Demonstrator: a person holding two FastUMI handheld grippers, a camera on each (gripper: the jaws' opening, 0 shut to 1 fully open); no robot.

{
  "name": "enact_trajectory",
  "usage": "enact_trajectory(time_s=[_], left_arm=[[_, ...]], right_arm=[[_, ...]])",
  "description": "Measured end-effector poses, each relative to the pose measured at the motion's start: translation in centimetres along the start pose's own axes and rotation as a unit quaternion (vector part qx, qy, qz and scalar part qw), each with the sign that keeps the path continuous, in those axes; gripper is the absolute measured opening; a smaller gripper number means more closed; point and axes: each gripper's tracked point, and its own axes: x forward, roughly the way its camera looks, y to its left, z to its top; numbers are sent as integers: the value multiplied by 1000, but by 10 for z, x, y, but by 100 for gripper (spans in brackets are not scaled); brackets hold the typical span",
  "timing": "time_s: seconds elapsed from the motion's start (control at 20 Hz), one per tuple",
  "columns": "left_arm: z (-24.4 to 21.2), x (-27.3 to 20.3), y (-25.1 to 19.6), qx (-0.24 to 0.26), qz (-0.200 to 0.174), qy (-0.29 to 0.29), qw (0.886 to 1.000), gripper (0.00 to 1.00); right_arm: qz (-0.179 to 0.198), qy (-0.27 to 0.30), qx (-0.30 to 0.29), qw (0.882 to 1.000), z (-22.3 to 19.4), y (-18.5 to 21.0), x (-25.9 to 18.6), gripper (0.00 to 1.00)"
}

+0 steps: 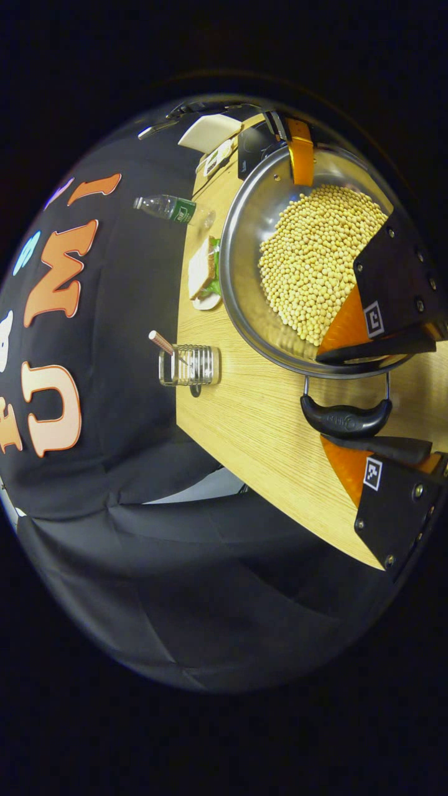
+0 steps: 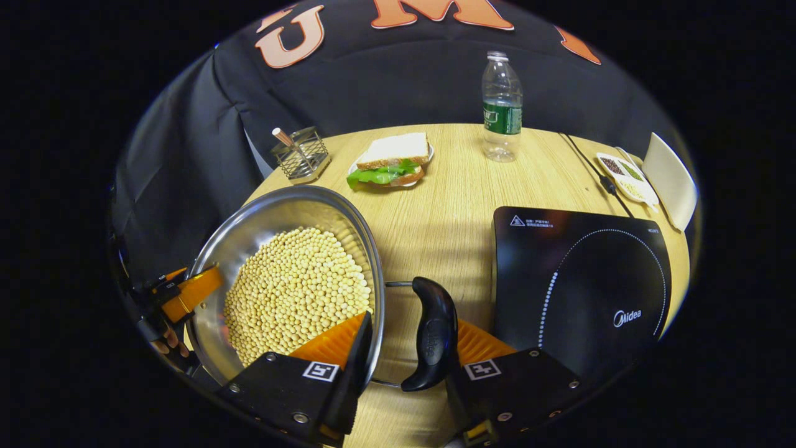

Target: First push the handle of the pot to place it horizontally, then grasp the pot with both hands and set it on the induction cooktop.

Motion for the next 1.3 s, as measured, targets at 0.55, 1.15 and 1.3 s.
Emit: enact_trajectory(time_s=[0.55,1.15,1.3], left_arm=[[45,-50,-60,20,-9,-25,999,54],[83,-66,-171,40,-55,-64,996,54],[92,-71,-201,48,-66,-76,994,54]], right_arm=[[0,-55,9,998,21,-41,-76,58],[-39,-95,42,994,30,-150,-134,58],[-49,-106,55,992,31,-177,-146,58]])
